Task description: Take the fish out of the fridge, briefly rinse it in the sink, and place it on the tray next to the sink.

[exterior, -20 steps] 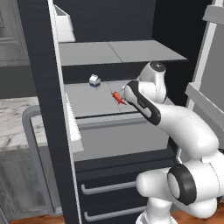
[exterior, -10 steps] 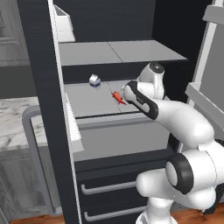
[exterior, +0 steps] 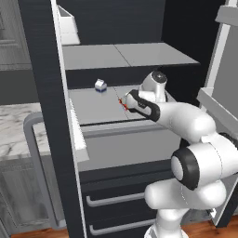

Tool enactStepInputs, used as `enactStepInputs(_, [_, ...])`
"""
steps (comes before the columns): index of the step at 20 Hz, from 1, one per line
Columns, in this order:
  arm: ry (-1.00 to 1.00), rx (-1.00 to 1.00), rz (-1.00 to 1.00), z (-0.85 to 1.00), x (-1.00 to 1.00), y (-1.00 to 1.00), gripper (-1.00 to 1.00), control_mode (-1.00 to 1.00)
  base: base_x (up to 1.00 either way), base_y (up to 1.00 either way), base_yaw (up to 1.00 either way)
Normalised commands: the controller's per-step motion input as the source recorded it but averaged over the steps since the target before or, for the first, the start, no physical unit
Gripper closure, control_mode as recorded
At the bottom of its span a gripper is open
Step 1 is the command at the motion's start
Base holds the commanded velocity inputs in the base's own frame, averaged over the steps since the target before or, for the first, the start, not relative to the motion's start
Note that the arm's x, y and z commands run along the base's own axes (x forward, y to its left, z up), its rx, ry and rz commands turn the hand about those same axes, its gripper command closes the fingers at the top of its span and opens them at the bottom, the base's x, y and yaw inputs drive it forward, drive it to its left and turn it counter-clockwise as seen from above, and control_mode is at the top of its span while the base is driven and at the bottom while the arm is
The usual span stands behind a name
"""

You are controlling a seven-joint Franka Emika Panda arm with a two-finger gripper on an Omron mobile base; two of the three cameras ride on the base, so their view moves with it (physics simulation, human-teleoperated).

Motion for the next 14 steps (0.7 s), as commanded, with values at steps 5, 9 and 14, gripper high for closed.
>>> enactStepInputs(5, [-0.03,0.00,0.00,-0.25,0.61,0.00,-1.00,-1.00,0.00,0.00,0.00])
enactStepInputs(9, [0.00,0.00,0.00,-0.21,0.58,0.00,-1.00,-1.00,0.00,0.00,0.00])
enactStepInputs(14, [0.00,0.00,0.00,-0.07,0.27,0.00,-1.00,-1.00,0.00,0.00,0.00])
